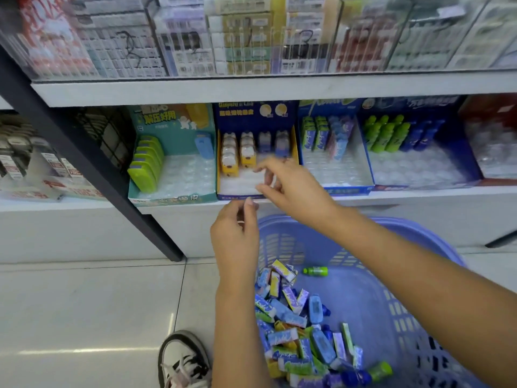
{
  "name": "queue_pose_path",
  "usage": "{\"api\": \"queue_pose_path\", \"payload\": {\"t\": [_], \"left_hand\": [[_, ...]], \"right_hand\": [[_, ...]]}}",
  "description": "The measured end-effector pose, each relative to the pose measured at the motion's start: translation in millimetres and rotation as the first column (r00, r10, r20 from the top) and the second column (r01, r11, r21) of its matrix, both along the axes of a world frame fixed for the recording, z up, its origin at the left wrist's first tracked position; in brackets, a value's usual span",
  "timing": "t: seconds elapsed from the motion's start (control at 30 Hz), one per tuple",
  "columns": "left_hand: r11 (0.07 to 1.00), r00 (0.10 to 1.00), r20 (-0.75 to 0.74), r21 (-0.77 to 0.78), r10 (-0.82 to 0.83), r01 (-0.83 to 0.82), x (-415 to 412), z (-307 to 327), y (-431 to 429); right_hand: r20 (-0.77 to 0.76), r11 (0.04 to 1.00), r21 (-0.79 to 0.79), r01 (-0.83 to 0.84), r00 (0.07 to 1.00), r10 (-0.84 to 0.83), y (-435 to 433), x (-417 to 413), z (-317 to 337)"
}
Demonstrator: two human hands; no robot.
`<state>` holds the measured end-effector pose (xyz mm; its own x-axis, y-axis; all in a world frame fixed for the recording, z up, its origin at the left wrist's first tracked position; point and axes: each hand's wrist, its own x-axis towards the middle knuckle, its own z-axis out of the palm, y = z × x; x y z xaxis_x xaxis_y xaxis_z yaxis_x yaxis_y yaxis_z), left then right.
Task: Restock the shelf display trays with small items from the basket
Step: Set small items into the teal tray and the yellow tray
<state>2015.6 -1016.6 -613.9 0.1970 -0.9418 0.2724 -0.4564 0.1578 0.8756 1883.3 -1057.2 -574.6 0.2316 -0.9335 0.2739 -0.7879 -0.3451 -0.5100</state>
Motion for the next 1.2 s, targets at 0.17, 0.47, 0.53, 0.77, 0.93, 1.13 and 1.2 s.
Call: {"api": "queue_pose_path", "payload": {"t": [0.17, 0.47, 0.53, 0.77, 0.93, 1.13, 1.2], "left_hand": [[0.845, 0.901, 0.202, 0.469, -0.384, 0.255, -35.0, -55.7, 4.1], [0.596, 0.672, 0.310, 0.765, -0.672, 0.243, -54.1, -147.4, 39.8], [0.624, 0.634, 0.385, 0.755, -0.671, 0.202, -53.3, -155.8, 41.2], [0.654, 0.525, 0.502, 0.741, -0.688, 0.149, -51.3, -177.6, 56.6], [0.648, 0.480, 0.532, 0.755, -0.698, 0.106, -53.3, -176.4, 53.6], [0.585, 0.606, 0.406, 0.801, -0.684, 0.124, -54.9, -161.2, 48.1], [0.603, 0.745, 0.302, 0.781, -0.595, 0.165, -53.7, -148.2, 42.6]], "right_hand": [[-0.133, 0.858, 0.496, 0.134, 0.988, -0.077, 60.2, -58.8, -92.5], [-0.060, 0.672, 0.737, 0.075, 0.997, -0.046, 104.7, -68.8, -216.4], [-0.048, 0.667, 0.743, 0.050, 0.999, -0.021, 106.2, -65.1, -226.6], [-0.084, 0.708, 0.700, 0.097, 0.995, -0.053, 107.0, -64.9, -241.9], [-0.142, 0.641, 0.751, 0.158, 0.987, -0.077, 102.4, -74.0, -240.5], [-0.125, 0.554, 0.816, 0.167, 0.986, -0.113, 93.2, -95.8, -205.3], [-0.124, 0.584, 0.796, 0.158, 0.987, -0.099, 84.8, -101.5, -179.7]]}}
